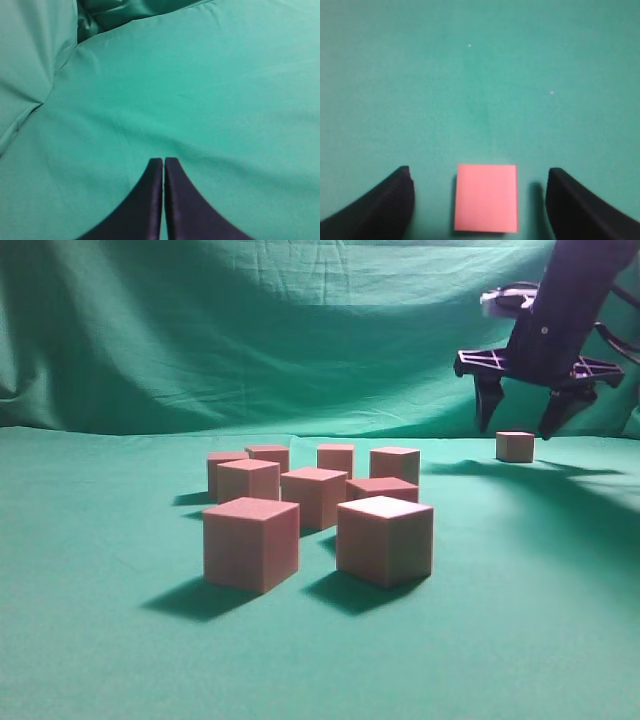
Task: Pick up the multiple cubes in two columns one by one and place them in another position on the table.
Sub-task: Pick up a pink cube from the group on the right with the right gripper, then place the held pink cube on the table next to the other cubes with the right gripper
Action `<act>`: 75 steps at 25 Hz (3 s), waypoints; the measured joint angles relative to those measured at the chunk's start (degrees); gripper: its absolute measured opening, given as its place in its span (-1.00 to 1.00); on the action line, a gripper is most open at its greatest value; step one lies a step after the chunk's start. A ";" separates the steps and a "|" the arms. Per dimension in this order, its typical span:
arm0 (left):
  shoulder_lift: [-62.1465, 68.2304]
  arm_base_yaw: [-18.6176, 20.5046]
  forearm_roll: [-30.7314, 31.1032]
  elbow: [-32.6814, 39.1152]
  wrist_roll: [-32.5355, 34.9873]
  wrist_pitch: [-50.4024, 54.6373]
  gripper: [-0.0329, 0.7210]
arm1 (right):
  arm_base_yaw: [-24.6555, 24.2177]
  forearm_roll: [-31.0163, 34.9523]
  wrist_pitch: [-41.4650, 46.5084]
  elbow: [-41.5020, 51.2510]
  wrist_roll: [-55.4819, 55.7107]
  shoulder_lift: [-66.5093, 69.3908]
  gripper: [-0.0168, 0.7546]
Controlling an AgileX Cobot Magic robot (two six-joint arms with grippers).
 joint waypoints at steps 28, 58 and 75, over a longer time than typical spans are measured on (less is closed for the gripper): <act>0.00 0.00 0.00 0.00 0.00 0.00 -0.91 | 19.26 0.13 15.66 12.09 -3.79 -30.27 -0.28; 0.00 0.00 0.00 0.00 0.00 0.00 -0.91 | 48.74 -3.14 10.22 20.47 11.15 -14.56 -0.28; 0.00 0.00 0.00 0.00 0.00 0.00 -0.91 | 48.74 -3.27 21.67 9.38 5.24 -15.05 0.45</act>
